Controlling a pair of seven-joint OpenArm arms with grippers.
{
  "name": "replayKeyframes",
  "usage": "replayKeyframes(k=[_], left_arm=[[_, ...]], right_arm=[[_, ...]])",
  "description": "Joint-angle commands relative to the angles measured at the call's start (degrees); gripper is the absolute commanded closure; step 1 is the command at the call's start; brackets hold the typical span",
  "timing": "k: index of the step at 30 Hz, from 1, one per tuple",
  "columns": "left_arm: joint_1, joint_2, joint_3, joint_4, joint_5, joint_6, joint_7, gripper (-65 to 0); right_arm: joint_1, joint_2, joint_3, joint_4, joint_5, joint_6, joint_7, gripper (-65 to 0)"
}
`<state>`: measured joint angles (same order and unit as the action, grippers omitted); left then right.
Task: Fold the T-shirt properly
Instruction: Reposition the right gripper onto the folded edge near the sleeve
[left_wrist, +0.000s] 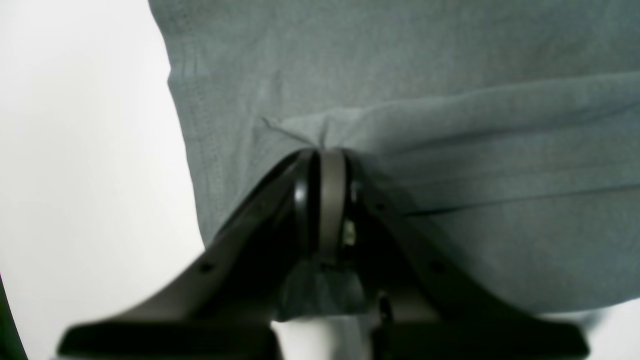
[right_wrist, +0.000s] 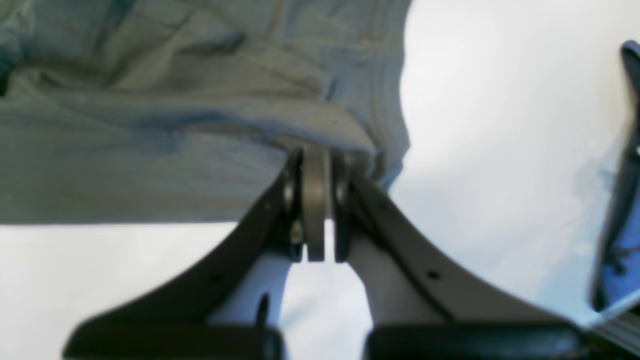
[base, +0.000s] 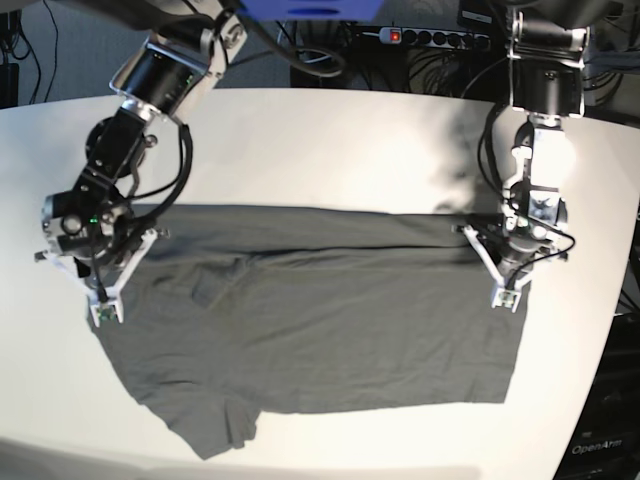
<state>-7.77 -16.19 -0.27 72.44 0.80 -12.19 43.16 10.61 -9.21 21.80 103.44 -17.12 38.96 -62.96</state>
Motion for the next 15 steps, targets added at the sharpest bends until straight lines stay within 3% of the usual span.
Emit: replayKeyframes(k=[1,15], left_arm=[[0.9,0.4,0.3,-0.8,-1.5,-1.7,4.5,-2.3],[0.9,0.4,0.2,-0.8,-1.5,-1.5,4.5,-2.3]], right_arm=[[0.4,0.4,-0.4,0.8,1.6,0.1,0.2,-1.3],[-2.4,4.9,-5.1,-14.7,4.1,0.0,16.8,-1.2]])
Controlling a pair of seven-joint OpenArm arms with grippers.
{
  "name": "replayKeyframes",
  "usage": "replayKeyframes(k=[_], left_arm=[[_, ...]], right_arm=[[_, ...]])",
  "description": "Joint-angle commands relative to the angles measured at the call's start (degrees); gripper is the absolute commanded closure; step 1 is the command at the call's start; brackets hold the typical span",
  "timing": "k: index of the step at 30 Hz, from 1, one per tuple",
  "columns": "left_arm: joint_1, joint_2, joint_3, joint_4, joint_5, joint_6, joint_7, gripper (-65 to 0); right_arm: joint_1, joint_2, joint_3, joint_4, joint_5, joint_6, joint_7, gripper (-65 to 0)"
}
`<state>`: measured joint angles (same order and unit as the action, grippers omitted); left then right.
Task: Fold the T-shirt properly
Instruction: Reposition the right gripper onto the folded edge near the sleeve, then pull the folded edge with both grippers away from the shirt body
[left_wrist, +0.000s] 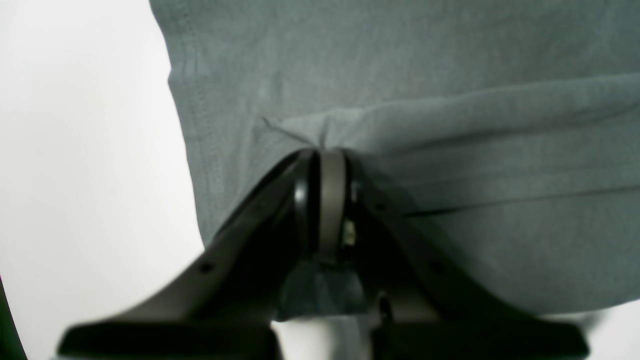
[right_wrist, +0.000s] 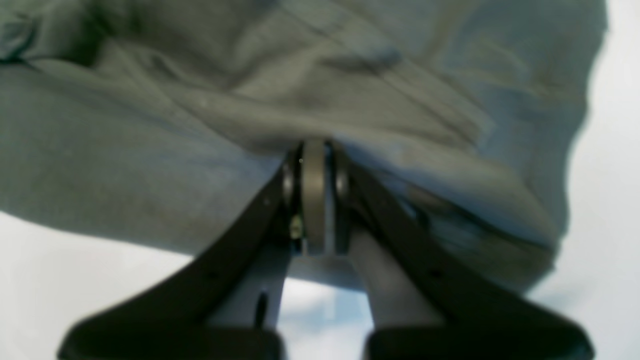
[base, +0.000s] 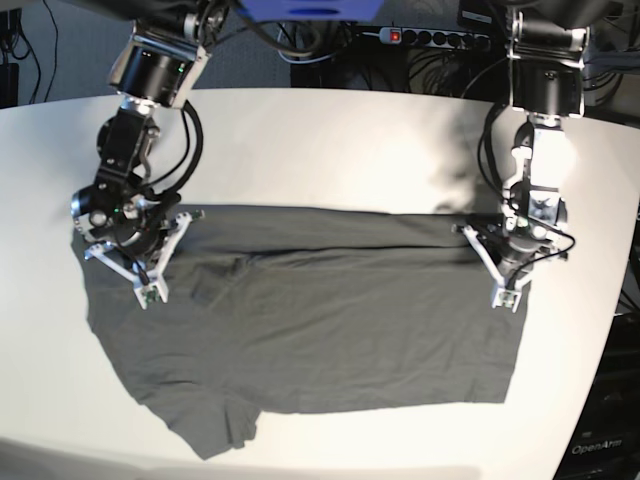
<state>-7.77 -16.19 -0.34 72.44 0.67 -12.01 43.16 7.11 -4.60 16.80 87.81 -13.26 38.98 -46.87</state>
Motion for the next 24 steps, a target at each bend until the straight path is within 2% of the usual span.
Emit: replayKeyframes(k=[1,6,10,18,24], left_arm=[[0.9,0.4,0.3,-0.8,-1.4,-1.7,4.5,-2.3],[0.9,0.4,0.3,-0.8,-1.4,-1.7,4.5,-2.3],[0.9,0.4,0.3,-0.8,-1.4,-1.7,4.5,-2.3],[0.9,0.3,0.3,-0.9,-1.1,-1.8,3.2,-2.3],[1.2,0.1,0.3,-1.4,-1.0,-2.0,2.5,-2.3]], right_arm=[[1.1,0.4,0.0,0.0,0.1,0.0,1.6,-1.2],[1.2,2.2,0.0,-3.2,0.1,-0.1,5.3,-1.3],[1.2,3.4,0.1,-4.5,0.1,-0.1,5.7,-1.2],[-2.4,3.4,0.4,-4.9,0.1,-0.2,9.5,-1.2],[-4.4,3.2,4.3,-4.9,0.2,-0.1,10.9,-1.2]])
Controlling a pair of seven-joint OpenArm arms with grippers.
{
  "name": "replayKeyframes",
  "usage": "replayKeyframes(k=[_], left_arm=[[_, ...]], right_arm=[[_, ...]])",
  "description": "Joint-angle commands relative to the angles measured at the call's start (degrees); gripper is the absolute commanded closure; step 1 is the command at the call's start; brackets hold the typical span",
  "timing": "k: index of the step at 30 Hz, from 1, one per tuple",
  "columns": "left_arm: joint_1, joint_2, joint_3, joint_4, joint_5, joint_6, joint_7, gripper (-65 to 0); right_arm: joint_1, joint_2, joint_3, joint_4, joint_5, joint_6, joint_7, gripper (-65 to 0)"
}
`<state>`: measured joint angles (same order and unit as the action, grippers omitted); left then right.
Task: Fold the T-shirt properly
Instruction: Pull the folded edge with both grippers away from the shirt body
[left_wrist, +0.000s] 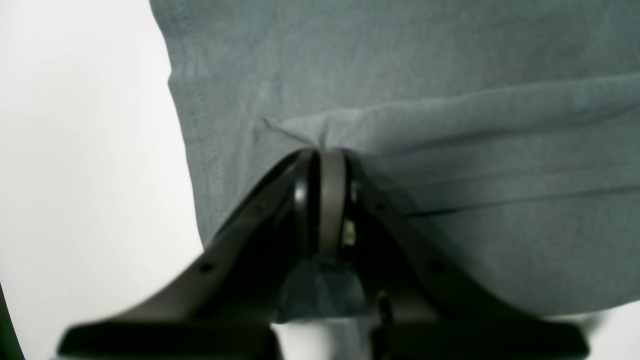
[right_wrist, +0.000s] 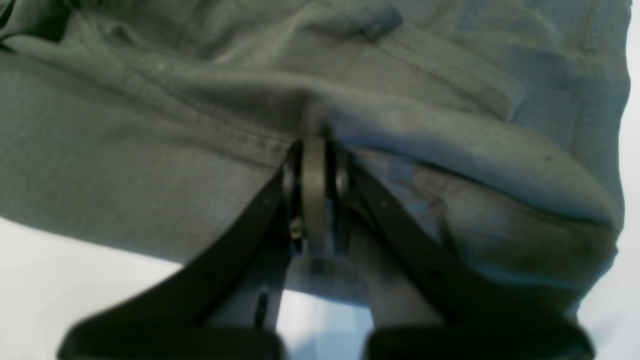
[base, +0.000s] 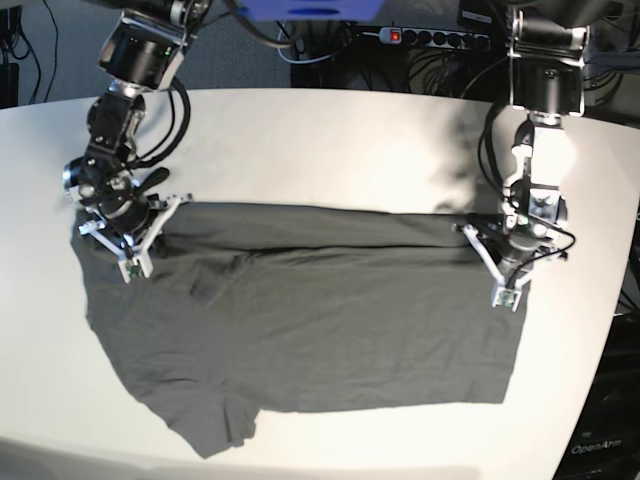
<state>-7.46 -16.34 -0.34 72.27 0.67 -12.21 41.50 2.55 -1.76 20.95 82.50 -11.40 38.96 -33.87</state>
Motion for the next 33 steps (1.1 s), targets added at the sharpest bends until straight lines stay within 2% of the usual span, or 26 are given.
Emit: replayKeyframes(k=[1,7,12,21,28,33], left_arm=[[0.9,0.2,0.3,-1.2,-1.0,-1.8,4.2,-2.3],[1.1,-0.1,0.4,-1.1,-1.0,-1.9,4.2,-2.3],[2.1,-0.2,0.6,-0.8,-1.0,-1.9,4.2,-2.3],[4.2,-2.7,0.8,-0.7,-1.4,-2.0,4.2,-2.3],[5.6,-2.9,0.6,-0.5,-1.4,-2.1,4.2,-2.3],[8.8,-3.0,0.4,5.8,-1.4,-2.1,5.0,-2.3]], right_arm=[[-0.3,0.3,0.5,0.4,-1.6,-0.1,-2.1,-1.0],[-3.0,0.2,1.4,0.8,-1.5,0.0,-2.1,-0.9],[-5.9,0.4,1.4,0.8,1.8,-0.1,-0.7,-0.9],[-9.0,-0.4,3.1,1.0,1.8,-0.1,-0.6,-0.9],[-11.9,-0.7,4.1,5.6,1.8,-0.1,-0.6,-0.9],[-14.5,-1.0,4.1,8.7,1.8,-0.1,-0.6,-0.9]])
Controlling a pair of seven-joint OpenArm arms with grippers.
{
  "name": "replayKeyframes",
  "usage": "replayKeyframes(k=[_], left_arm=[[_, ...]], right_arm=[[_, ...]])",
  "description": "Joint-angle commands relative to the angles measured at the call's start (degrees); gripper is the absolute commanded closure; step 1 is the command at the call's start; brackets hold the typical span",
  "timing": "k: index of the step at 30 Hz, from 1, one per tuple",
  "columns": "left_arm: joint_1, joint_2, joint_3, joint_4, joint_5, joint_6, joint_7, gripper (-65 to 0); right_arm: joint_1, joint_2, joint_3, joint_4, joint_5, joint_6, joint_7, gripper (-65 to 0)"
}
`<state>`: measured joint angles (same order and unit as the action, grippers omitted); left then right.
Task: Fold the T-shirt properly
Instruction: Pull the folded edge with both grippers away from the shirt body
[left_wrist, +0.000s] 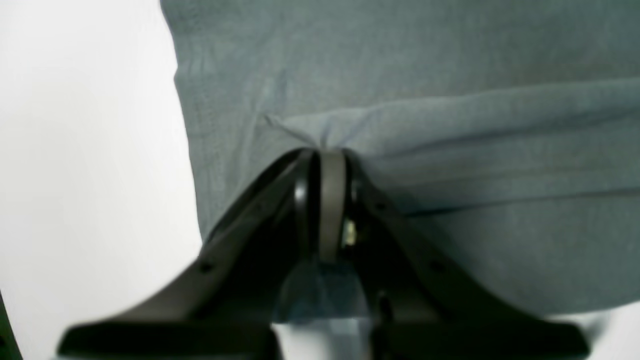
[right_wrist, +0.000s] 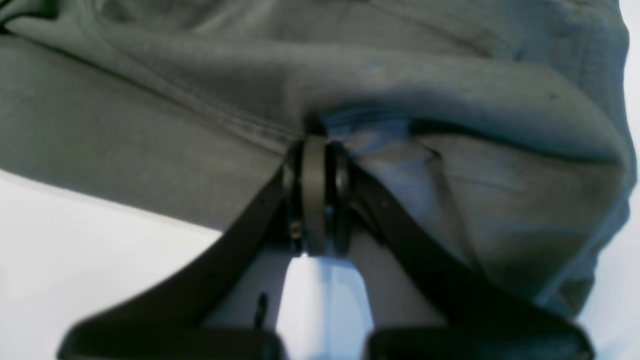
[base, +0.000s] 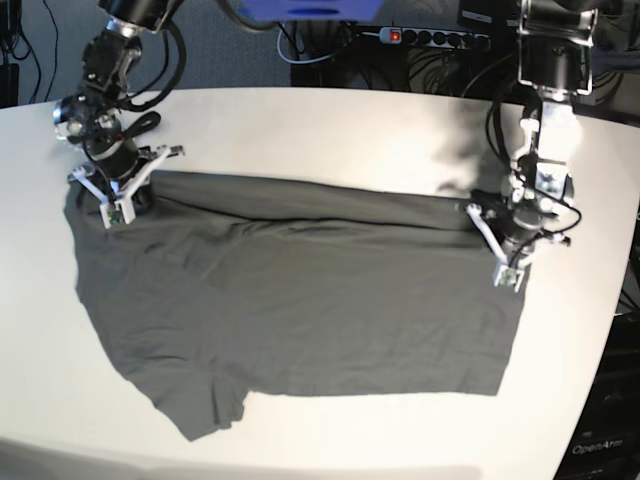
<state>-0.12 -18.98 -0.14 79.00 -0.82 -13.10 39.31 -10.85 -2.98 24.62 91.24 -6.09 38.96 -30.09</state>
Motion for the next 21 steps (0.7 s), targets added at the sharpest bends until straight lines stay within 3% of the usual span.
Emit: replayKeyframes(k=[1,7,19,21], left_arm=[[2.2,-0.3,0.2,0.6,0.1,-1.2,7.2,-2.3],[3.6,-0.4,0.2,3.1,0.1,-1.2,11.1,-2.3],[9.9,-2.4,-2.0,10.0,0.1,-1.3,11.0,-2.3],[10.5,-2.4,-3.2,10.5,0.1,-3.7,11.0,-2.3]], right_arm=[[-1.4,-0.1,0.4,0.1,-3.5,0.0,-4.4,-0.9],[-2.6,-0.6,0.5,0.1,-3.5,0.0,-4.3,-0.9],[-7.7,-3.4,0.6,6.5,-3.5,0.0,-4.2,-0.7],[-8.8,-3.7,0.6,7.7,-3.5,0.0,-4.2,-0.7]])
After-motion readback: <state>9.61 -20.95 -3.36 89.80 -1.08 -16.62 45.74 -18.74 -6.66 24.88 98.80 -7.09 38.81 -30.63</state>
